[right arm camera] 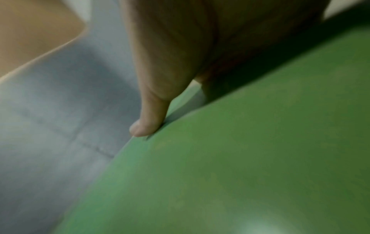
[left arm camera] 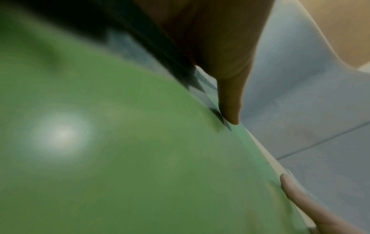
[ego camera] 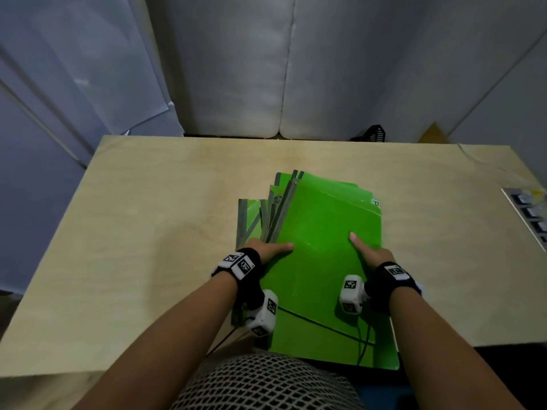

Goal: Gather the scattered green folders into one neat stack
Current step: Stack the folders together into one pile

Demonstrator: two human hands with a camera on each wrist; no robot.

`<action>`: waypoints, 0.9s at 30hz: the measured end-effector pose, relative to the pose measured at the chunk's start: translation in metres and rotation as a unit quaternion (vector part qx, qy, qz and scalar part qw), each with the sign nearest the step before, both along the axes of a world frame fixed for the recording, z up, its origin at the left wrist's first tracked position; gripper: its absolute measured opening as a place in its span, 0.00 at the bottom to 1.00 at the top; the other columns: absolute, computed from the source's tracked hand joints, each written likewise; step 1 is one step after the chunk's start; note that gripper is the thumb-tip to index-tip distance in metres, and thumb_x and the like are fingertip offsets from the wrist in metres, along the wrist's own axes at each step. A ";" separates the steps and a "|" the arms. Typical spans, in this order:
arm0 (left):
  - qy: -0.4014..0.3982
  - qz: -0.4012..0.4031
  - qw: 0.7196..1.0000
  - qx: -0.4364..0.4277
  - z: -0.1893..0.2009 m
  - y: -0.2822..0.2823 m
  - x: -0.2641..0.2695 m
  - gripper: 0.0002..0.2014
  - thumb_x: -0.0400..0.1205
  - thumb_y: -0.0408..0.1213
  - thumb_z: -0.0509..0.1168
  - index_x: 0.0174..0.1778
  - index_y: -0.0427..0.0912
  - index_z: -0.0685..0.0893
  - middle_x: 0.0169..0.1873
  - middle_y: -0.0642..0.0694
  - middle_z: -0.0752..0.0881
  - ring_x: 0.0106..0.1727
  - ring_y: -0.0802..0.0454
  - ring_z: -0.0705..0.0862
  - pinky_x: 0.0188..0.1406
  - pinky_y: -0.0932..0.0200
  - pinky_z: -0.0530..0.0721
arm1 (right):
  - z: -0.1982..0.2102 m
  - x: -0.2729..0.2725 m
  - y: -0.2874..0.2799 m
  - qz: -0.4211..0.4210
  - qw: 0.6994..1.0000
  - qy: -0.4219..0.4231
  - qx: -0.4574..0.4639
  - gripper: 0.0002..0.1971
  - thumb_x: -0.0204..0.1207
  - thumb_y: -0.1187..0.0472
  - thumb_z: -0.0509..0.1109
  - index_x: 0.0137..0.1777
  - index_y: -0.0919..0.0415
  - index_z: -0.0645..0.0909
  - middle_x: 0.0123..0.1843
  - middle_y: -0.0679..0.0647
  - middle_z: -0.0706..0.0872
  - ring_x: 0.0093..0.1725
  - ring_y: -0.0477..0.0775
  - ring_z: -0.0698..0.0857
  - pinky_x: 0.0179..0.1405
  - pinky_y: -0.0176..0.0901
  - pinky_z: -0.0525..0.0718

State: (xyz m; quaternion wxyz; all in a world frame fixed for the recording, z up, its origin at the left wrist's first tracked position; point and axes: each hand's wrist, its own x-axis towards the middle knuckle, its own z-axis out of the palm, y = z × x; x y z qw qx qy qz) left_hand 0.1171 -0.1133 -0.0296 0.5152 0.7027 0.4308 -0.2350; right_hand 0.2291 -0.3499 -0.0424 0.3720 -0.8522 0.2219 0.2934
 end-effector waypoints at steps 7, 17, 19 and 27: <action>-0.062 0.054 0.995 -0.063 0.002 -0.043 0.026 0.59 0.46 0.68 0.78 0.71 0.38 0.75 0.60 0.39 0.85 0.57 0.38 0.85 0.62 0.43 0.83 | 0.006 0.031 -0.040 -0.036 0.996 -0.086 -0.012 0.34 0.61 0.28 0.73 0.27 0.61 0.70 0.30 0.60 0.76 0.30 0.56 0.73 0.35 0.46 0.69; -0.060 -0.037 0.970 0.234 0.007 -0.024 0.060 0.23 0.75 0.45 0.71 0.63 0.38 0.80 0.62 0.38 0.83 0.64 0.40 0.80 0.63 0.46 0.81 | 0.010 0.077 -0.060 0.024 0.996 0.000 -0.081 0.48 0.56 0.21 0.70 0.59 0.66 0.81 0.63 0.69 0.83 0.55 0.69 0.83 0.60 0.58 0.81; 0.000 -0.061 0.941 0.333 0.004 -0.010 0.058 0.31 0.74 0.46 0.72 0.71 0.39 0.71 0.70 0.37 0.73 0.72 0.38 0.71 0.68 0.44 0.75 | 0.010 0.080 -0.062 0.063 0.994 0.035 -0.083 0.52 0.61 0.21 0.66 0.71 0.65 0.77 0.71 0.68 0.79 0.60 0.69 0.81 0.59 0.56 0.79; 0.109 -0.089 0.975 0.174 0.004 -0.004 0.046 0.53 0.67 0.51 0.80 0.80 0.29 0.59 0.76 0.34 0.72 0.72 0.36 0.77 0.65 0.44 0.81 | 0.003 0.097 -0.061 0.065 0.993 0.044 -0.089 0.58 0.55 0.19 0.67 0.76 0.64 0.73 0.74 0.67 0.77 0.63 0.71 0.80 0.66 0.62 0.78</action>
